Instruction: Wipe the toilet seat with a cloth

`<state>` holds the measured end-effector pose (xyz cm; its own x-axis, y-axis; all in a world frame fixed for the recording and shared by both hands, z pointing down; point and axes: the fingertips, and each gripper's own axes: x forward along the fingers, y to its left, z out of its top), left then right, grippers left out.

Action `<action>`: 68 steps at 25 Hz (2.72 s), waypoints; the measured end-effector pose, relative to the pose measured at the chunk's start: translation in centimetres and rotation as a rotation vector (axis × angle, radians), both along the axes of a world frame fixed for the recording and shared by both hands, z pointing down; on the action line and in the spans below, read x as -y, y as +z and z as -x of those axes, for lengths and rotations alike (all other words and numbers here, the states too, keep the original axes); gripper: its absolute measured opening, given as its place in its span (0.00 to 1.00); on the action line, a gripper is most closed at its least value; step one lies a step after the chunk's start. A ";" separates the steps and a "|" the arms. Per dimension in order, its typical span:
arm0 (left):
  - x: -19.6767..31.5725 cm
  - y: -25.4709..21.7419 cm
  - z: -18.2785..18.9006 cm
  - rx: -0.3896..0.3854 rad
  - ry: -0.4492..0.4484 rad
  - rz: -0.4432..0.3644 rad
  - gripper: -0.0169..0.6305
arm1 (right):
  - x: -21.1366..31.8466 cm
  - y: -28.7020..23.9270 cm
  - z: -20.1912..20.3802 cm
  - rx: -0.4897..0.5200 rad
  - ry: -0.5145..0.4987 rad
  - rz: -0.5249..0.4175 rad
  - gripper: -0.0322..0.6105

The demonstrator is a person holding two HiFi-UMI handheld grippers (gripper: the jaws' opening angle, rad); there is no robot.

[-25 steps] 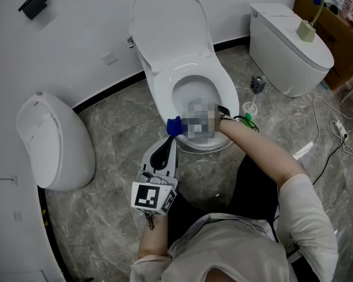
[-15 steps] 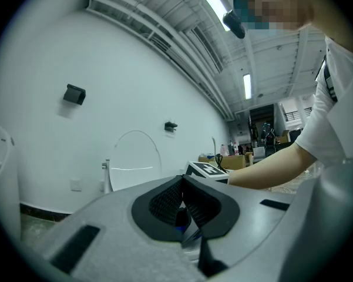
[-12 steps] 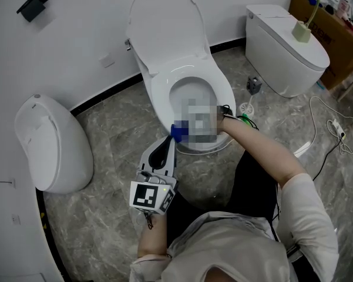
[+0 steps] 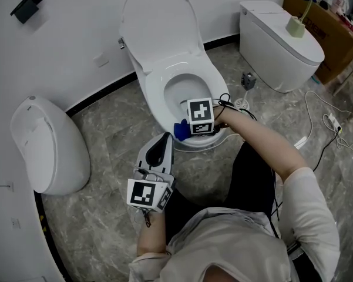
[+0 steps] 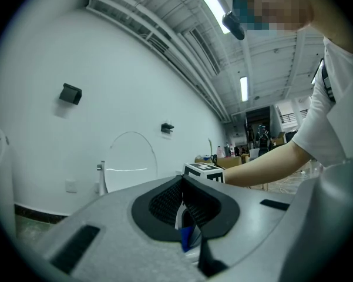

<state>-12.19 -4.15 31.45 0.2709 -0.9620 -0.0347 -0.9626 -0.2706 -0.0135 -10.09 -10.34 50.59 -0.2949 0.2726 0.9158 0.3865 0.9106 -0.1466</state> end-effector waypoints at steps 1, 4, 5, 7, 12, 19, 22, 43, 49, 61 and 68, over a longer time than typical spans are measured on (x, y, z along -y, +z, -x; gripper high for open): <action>0.0 0.0 -0.1 0.000 0.002 -0.001 0.04 | 0.0 0.0 -0.3 -0.011 0.004 0.003 0.11; 0.0 -0.1 -0.3 0.002 0.007 -0.003 0.04 | 0.0 0.1 -1.1 -0.029 0.018 0.005 0.11; 0.0 -0.1 -0.3 0.002 0.006 -0.003 0.04 | 0.1 0.1 -1.3 -0.032 0.026 0.005 0.11; 0.0 0.0 -0.3 0.003 0.005 -0.003 0.04 | 0.1 0.1 -1.7 -0.036 0.043 0.001 0.11; -0.1 -0.1 -0.4 0.002 0.006 -0.003 0.04 | 0.1 0.2 -2.6 -0.037 0.097 0.000 0.11; -0.1 -0.4 -0.2 -0.004 0.002 -0.012 0.04 | 0.3 0.1 -3.7 -0.002 0.161 -0.016 0.11; 0.0 -0.4 -0.2 -0.006 0.000 -0.012 0.04 | 0.3 0.0 -4.3 0.017 0.174 -0.047 0.11; 0.4 -0.4 -1.3 0.000 0.027 -0.006 0.04 | 0.8 -0.6 -6.3 0.201 0.369 0.002 0.11; 0.6 -0.2 -1.7 0.001 0.038 -0.007 0.04 | 1.7 -0.3 -7.3 0.220 0.393 -0.008 0.11; 0.9 0.0 -2.2 -0.005 0.052 0.001 0.04 | 3.7 -0.2 -8.9 0.227 0.437 -0.010 0.11; 1.2 0.1 -2.6 -0.002 0.067 0.008 0.04 | 4.9 -0.3 -9.3 0.251 0.476 -0.026 0.11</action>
<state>-9.62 -5.32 31.57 0.3349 -0.9418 -0.0280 -0.9423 -0.3347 -0.0095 -0.74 -15.27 50.25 -0.5912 0.0332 0.8059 -0.0497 0.9958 -0.0775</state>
